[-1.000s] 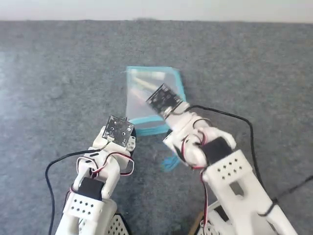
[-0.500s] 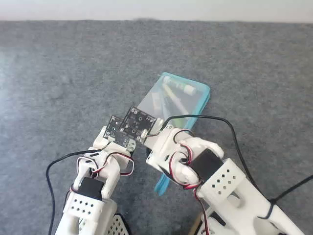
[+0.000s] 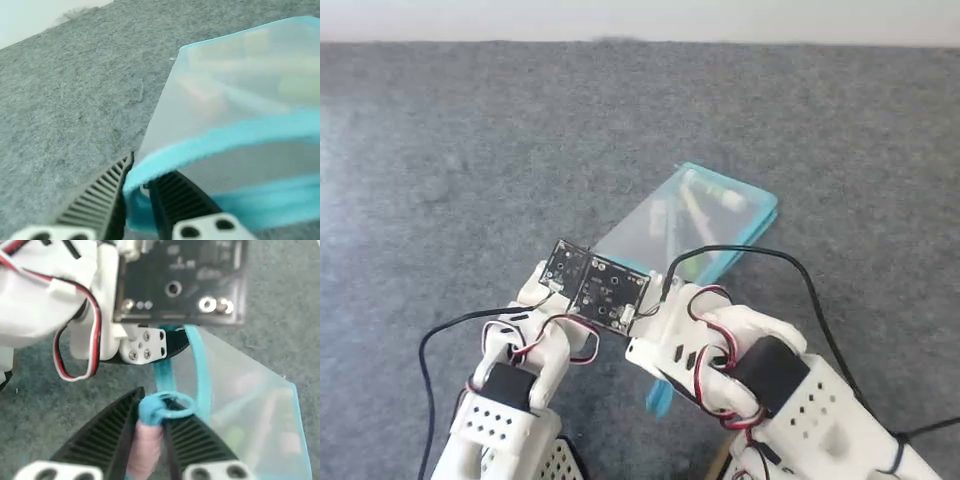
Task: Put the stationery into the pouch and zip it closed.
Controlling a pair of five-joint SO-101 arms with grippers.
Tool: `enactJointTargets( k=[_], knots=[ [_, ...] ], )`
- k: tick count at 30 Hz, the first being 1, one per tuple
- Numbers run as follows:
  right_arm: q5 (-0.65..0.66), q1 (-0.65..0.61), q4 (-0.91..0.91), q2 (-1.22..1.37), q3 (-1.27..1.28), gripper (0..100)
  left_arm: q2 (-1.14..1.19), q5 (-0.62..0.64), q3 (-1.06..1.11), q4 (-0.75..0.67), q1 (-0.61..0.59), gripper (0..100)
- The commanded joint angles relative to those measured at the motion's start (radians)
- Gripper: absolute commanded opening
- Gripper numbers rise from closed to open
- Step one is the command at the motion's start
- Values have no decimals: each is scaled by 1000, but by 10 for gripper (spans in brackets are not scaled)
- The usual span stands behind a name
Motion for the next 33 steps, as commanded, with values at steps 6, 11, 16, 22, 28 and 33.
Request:
enactJointTargets(
  k=[6, 11, 16, 22, 28, 33],
  knots=[
    [-5, -185, 61, -64, -23, 319, 3, -9, -19, 0, 18, 11],
    [40, -117, 116, -65, -23, 332, -2, -8, -28, 0, -35, 11],
    [41, 48, 122, -65, 32, 330, 2, 31, -58, 3, -94, 11],
    [41, 102, 70, -73, 166, 330, 3, 74, -101, 5, -173, 11],
    [43, 107, -22, -199, 319, 330, 3, 84, -145, 63, -207, 11],
    [40, 111, -153, -252, 413, 329, 3, 81, -148, 68, -206, 11]
  ],
)
